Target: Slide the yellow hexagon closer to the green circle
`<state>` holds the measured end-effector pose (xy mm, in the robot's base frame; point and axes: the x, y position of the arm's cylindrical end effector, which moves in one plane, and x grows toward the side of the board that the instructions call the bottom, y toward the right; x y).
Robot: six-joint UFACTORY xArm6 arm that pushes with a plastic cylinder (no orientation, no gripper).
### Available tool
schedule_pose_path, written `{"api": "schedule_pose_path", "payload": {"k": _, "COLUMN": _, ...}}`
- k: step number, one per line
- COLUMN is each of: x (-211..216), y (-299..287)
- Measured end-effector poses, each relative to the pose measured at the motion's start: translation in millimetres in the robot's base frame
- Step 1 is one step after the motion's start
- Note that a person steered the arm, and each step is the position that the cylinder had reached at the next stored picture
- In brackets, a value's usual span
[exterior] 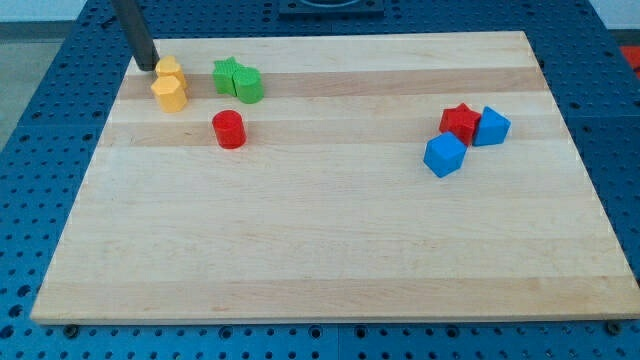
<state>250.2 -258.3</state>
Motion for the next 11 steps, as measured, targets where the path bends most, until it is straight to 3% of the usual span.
{"api": "schedule_pose_path", "payload": {"k": 2, "x": 0.0, "y": 58.1}}
{"api": "schedule_pose_path", "payload": {"k": 4, "x": 2.0, "y": 3.2}}
{"api": "schedule_pose_path", "payload": {"k": 6, "x": 56.9, "y": -6.0}}
{"api": "schedule_pose_path", "payload": {"k": 9, "x": 65.6, "y": 83.5}}
{"api": "schedule_pose_path", "payload": {"k": 11, "x": 67.7, "y": 10.6}}
